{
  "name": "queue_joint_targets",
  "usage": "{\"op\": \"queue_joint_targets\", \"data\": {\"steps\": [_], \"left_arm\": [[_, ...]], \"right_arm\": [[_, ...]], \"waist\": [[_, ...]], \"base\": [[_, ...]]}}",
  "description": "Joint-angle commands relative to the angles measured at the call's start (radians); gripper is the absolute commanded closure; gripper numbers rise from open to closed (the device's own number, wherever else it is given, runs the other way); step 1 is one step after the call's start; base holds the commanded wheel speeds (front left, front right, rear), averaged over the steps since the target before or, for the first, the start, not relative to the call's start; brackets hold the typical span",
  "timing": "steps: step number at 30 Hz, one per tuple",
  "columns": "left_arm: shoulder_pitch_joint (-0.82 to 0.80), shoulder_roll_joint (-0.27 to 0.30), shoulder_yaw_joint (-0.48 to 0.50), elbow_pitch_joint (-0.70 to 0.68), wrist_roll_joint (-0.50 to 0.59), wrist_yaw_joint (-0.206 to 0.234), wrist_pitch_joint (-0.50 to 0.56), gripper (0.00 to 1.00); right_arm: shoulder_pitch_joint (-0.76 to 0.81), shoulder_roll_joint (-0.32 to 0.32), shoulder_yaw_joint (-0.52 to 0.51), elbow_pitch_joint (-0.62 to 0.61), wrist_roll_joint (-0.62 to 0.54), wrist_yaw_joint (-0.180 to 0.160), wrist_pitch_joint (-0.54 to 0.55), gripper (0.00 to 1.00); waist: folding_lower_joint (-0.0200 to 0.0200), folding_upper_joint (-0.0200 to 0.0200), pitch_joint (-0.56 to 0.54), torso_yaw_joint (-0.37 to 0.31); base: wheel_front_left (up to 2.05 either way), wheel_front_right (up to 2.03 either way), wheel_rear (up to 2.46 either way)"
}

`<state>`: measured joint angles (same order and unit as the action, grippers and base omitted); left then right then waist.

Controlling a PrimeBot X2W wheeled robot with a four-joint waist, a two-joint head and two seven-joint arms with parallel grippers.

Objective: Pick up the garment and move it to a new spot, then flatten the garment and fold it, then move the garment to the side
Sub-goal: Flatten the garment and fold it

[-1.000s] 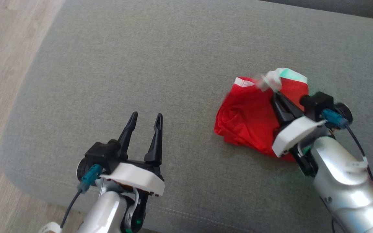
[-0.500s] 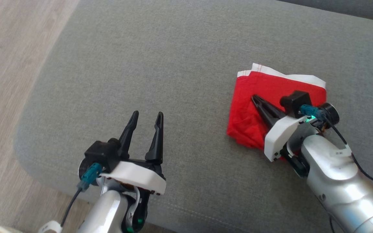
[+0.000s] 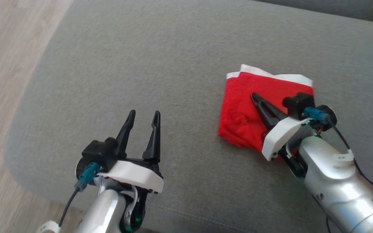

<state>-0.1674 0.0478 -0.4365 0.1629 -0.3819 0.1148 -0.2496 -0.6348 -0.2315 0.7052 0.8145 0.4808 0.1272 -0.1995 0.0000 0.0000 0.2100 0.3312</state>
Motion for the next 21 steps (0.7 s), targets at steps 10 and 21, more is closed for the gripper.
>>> {"op": "queue_joint_targets", "data": {"steps": [10, 21], "left_arm": [[-0.013, 0.002, 0.1, -0.032, 0.041, -0.018, -0.012, 0.0], [0.023, 0.002, 0.153, -0.047, 0.052, -0.036, -0.012, 0.0]], "right_arm": [[0.02, -0.009, -0.128, -0.115, -0.026, 0.003, -0.059, 1.0], [0.2, 0.008, -0.371, -0.262, -0.117, 0.003, -0.062, 1.0]], "waist": [[0.0, 0.0, -0.09, -0.166], [0.0, 0.0, -0.126, -0.27]], "base": [[0.0, 0.0, 0.0], [0.0, 0.0, 0.0]]}}
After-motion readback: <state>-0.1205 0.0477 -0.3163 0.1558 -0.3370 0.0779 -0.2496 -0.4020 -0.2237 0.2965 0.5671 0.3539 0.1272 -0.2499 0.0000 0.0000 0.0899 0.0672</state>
